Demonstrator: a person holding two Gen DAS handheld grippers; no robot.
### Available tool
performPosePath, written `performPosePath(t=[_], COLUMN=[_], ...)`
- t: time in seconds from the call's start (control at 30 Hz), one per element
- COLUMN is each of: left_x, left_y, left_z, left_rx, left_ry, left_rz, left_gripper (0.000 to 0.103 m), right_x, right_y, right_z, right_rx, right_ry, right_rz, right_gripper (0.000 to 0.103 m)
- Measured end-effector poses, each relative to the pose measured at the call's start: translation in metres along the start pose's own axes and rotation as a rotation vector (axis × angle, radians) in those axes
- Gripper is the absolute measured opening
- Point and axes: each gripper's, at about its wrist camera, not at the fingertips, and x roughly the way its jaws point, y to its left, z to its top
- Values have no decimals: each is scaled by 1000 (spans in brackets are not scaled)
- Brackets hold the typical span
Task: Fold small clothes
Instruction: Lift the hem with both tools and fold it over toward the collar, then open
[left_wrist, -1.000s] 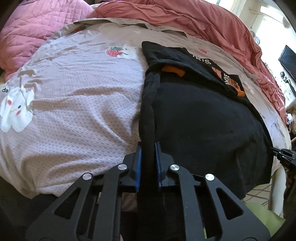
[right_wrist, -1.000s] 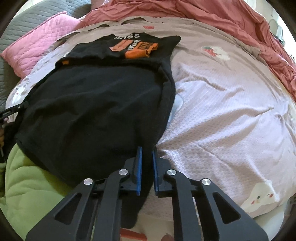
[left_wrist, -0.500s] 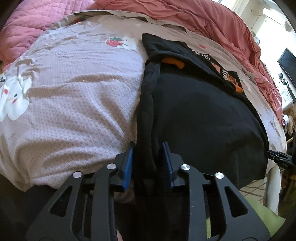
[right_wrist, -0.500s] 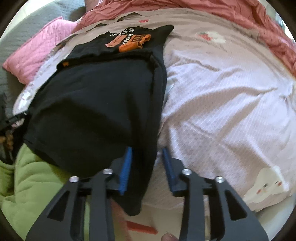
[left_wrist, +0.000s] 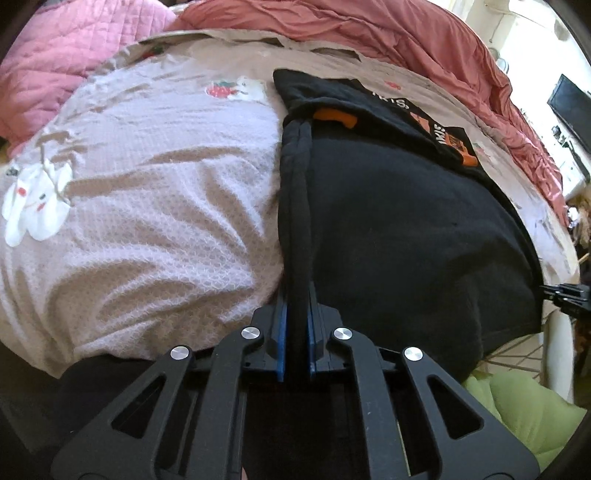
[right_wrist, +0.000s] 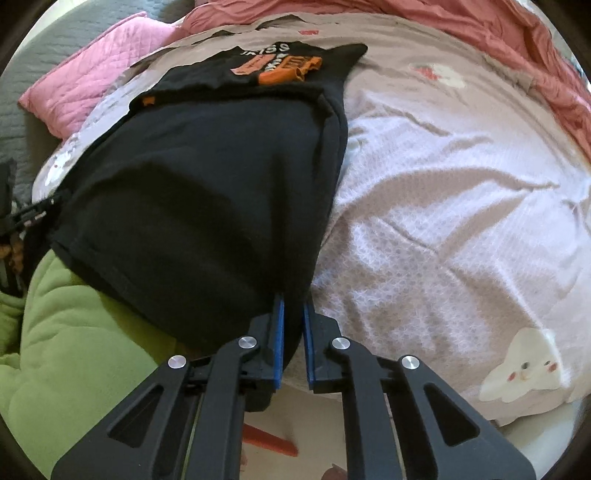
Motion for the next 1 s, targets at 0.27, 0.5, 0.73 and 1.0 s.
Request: performPosePath(t=[0.27,0.5,0.73,1.0], left_x=[11,5,-28,-44], left_y=[-10,-19,-15,-10], left_z=[0,2,24,75], left_rx=[-12,24,-33,-99], left_ry=[24,-8,-116,-215], left_rz=[-38,-17,-127,-191], left_gripper=[21,3,2,2], right_x=[1,0,-38,-58], right_y=[-6,0,-13,-29], right_z=[8,15,27,79], right_rx=[80,55,68,94], right_ry=[-45,-97,-242,-416], right_rz=[98,111,206,225], right_gripper=[23,8,8,8])
